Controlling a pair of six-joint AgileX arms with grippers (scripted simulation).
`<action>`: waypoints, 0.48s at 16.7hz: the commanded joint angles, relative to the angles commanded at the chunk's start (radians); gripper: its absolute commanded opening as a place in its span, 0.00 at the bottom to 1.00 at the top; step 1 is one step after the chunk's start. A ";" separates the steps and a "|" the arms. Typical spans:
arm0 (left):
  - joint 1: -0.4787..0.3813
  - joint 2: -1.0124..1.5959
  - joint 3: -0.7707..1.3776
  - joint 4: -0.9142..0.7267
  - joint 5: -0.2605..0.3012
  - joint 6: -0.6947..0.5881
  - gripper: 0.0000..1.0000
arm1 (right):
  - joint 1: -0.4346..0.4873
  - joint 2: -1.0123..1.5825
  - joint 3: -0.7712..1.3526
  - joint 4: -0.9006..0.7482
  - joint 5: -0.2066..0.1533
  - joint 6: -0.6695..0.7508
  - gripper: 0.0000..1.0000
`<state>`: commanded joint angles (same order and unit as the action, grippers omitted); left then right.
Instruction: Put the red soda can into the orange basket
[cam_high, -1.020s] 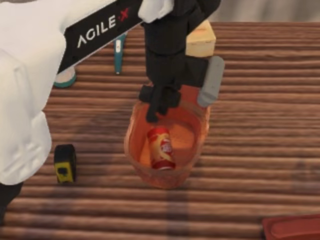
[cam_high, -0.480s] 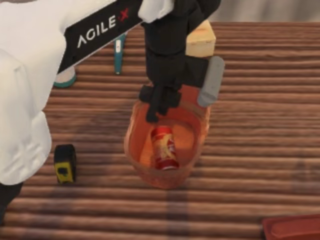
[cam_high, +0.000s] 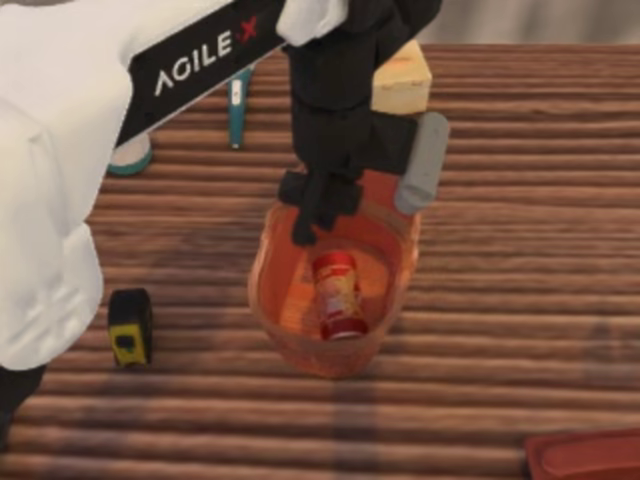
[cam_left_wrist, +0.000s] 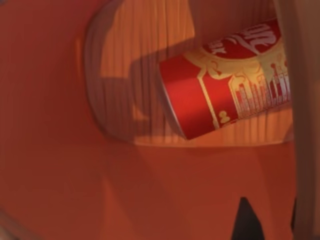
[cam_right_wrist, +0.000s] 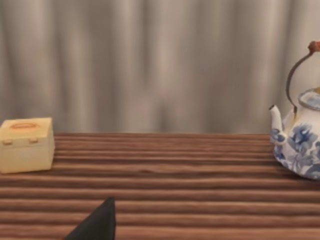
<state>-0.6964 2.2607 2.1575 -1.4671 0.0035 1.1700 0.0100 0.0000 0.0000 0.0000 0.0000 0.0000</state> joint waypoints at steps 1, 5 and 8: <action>0.000 0.000 0.000 0.000 0.000 0.000 0.00 | 0.000 0.000 0.000 0.000 0.000 0.000 1.00; 0.001 0.002 0.003 -0.004 0.000 0.002 0.00 | 0.000 0.000 0.000 0.000 0.000 0.000 1.00; 0.022 0.006 0.077 -0.078 0.000 0.015 0.00 | 0.000 0.000 0.000 0.000 0.000 0.000 1.00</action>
<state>-0.6744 2.2669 2.2341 -1.5447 0.0032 1.1848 0.0100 0.0000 0.0000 0.0000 0.0000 0.0000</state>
